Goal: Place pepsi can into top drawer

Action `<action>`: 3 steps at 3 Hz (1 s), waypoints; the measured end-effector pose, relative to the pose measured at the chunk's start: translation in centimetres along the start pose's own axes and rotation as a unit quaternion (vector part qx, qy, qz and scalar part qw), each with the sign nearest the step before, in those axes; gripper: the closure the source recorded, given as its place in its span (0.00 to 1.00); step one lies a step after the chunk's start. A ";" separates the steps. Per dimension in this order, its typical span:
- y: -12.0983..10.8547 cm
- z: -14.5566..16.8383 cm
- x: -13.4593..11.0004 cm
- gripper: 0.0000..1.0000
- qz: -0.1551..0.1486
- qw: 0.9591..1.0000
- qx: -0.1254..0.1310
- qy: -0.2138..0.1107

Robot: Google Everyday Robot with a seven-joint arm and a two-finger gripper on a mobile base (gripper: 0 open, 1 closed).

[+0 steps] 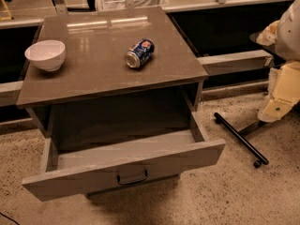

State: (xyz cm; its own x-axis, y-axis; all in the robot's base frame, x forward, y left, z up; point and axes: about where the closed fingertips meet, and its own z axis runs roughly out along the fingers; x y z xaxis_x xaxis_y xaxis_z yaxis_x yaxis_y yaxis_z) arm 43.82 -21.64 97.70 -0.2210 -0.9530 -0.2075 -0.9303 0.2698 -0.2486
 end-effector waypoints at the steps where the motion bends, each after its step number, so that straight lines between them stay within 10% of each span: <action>1: 0.0 0.0 0.0 0.00 0.000 1.000 0.000 0.000; 3: -4.5 4.7 -2.0 0.00 -0.101 0.993 0.035 -0.050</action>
Offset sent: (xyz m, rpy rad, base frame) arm 0.0764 0.0073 -0.0258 -0.0637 -0.1273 0.2421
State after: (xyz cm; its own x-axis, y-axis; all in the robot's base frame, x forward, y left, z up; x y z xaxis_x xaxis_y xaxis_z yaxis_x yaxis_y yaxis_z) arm 49.84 -20.33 94.83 0.0009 -0.9711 -0.2387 -0.9289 0.0875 -0.3597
